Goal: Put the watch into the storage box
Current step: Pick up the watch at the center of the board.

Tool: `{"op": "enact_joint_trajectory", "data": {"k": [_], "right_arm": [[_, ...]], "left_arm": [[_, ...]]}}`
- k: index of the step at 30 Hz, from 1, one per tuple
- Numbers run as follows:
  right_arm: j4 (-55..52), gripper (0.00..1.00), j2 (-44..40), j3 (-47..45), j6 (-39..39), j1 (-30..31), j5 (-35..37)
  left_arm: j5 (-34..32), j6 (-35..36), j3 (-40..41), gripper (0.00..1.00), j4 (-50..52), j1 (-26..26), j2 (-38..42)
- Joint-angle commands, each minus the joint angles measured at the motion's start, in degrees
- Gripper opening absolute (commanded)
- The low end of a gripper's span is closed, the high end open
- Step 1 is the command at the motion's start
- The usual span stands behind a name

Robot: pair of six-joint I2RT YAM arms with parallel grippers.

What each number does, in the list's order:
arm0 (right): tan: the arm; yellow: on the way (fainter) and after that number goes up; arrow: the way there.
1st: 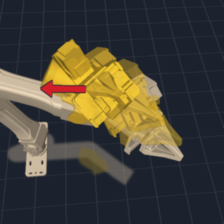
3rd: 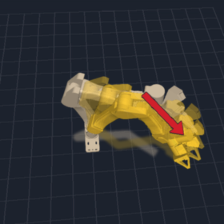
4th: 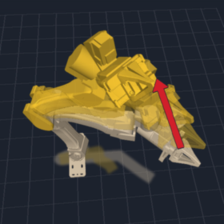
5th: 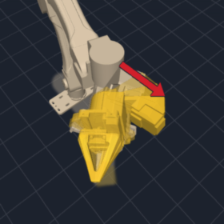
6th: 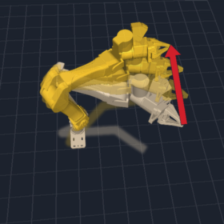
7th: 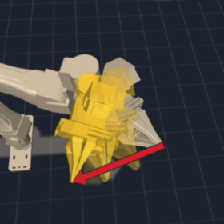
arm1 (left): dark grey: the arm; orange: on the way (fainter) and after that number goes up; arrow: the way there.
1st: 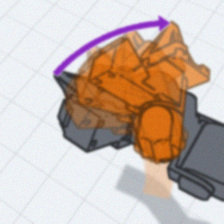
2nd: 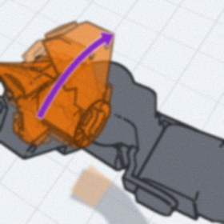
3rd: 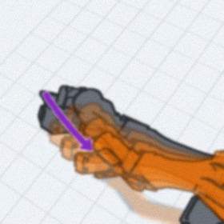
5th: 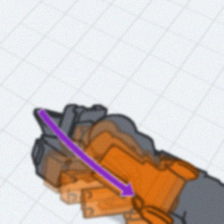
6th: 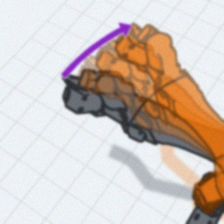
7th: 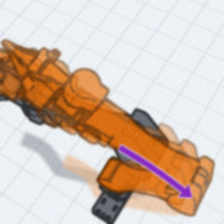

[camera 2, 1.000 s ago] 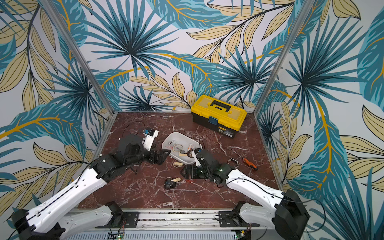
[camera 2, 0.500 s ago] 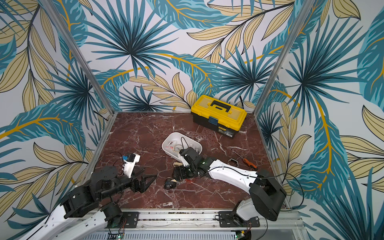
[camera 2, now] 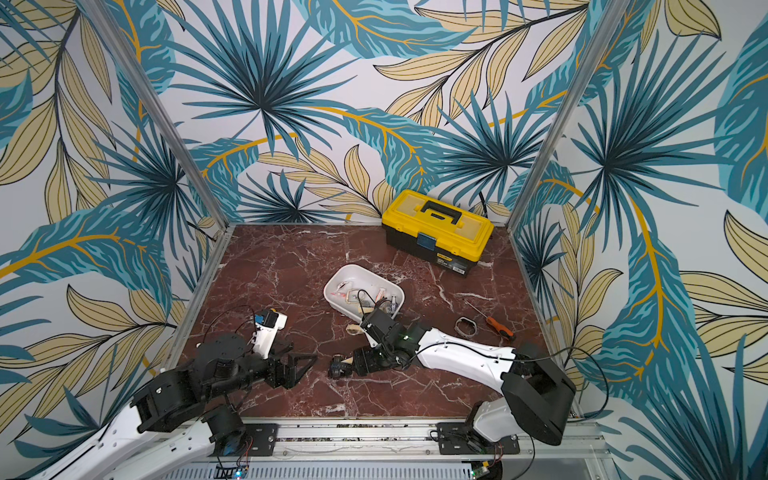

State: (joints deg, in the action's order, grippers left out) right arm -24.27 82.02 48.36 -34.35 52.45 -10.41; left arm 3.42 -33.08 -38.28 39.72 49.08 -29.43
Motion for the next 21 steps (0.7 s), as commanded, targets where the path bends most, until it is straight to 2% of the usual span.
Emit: {"op": "enact_joint_trajectory", "data": {"k": [1,10,21], "right_arm": [[-1.0,0.8,1.4,-0.7,-1.3,1.2,3.3],[-2.6,0.8,4.9,1.6,-1.4,2.4,7.6],[0.1,0.83,10.5,6.4,-0.3,6.1,6.5]], "left_arm": [[-0.9,-0.6,1.2,1.0,-1.5,0.4,-0.3],[-1.7,-0.5,1.6,1.0,-1.5,0.9,-0.5],[-3.7,-0.3,1.6,1.0,-0.5,1.2,-0.5]]}}
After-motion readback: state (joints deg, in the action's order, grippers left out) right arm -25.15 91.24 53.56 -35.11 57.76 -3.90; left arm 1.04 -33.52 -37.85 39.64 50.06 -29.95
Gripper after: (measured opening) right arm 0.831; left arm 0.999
